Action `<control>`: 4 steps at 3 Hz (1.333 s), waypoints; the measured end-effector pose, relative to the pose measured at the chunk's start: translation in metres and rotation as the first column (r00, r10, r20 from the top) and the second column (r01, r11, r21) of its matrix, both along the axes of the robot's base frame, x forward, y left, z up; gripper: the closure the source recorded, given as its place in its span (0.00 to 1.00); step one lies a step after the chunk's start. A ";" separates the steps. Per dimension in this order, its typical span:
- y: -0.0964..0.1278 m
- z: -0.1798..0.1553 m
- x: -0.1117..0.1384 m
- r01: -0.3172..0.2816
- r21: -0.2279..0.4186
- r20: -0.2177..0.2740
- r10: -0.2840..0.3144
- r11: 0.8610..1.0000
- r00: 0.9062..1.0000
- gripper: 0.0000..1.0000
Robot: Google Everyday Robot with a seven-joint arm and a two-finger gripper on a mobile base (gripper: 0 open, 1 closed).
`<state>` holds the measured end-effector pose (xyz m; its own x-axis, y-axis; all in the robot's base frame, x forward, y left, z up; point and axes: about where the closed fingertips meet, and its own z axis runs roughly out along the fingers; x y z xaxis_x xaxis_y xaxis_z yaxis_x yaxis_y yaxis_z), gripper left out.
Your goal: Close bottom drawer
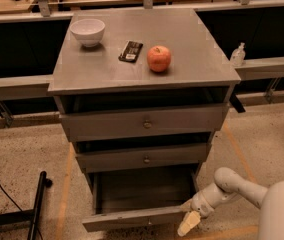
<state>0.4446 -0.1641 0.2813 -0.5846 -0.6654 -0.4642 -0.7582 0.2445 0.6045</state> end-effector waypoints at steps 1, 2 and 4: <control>-0.011 0.004 -0.008 0.037 0.010 0.027 -0.037 0.999 0.999 0.39; -0.018 -0.001 -0.011 0.063 0.008 0.061 -0.064 0.998 0.996 0.62; -0.008 0.003 -0.015 -0.035 0.113 0.131 0.020 0.993 0.991 1.00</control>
Offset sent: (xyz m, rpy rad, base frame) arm -0.0113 -0.0309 -0.0035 -0.0045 -0.1121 -0.1050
